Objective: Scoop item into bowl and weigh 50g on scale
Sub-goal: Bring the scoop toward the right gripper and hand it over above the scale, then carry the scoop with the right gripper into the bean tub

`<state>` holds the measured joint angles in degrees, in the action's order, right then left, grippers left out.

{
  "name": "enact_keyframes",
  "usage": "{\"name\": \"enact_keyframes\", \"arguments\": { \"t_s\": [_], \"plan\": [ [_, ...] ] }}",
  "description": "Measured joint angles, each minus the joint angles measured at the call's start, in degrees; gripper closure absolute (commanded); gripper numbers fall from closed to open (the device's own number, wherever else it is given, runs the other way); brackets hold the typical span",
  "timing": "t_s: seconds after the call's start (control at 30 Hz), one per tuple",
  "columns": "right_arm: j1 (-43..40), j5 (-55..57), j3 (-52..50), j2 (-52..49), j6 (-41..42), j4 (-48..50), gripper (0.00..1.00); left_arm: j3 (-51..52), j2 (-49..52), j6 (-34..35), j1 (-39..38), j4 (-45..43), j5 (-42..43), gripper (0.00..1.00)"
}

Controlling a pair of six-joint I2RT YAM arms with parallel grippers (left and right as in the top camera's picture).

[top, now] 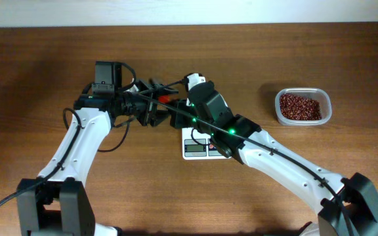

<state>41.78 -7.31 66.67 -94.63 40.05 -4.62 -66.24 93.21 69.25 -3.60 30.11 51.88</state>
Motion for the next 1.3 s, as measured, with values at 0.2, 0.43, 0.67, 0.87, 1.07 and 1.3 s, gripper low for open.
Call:
{"name": "enact_keyframes", "arguments": {
  "t_s": [0.2,0.43,0.67,0.87,1.07,1.3],
  "plan": [
    [-1.66,-0.04,2.38,-0.22,-4.42,-8.37,0.96,0.00,0.00,-8.13,0.00,-0.17,-4.57,0.01],
    [-6.54,-1.40,23.96,-0.74,-15.06,-39.98,0.96,-0.15,-0.15,-16.96,-0.22,-3.58,-9.60,0.01],
    [-25.14,-1.55,32.57,-0.68,-24.72,-63.80,0.96,-0.15,-0.11,-26.75,-0.15,-2.99,-20.33,0.09],
    [-38.77,-1.27,32.57,-0.68,-30.67,-71.08,0.96,-0.15,-0.11,-31.08,-0.15,0.98,-29.14,0.14],
    [-45.97,6.60,32.59,-3.93,-34.82,-74.88,0.96,-0.15,-0.11,-37.38,-0.15,1.42,-32.70,0.15],
    [-46.25,15.08,32.59,-14.43,-38.60,-69.88,0.96,-0.15,-0.11,-38.25,-0.15,2.01,-34.58,0.15]
  ]
}}
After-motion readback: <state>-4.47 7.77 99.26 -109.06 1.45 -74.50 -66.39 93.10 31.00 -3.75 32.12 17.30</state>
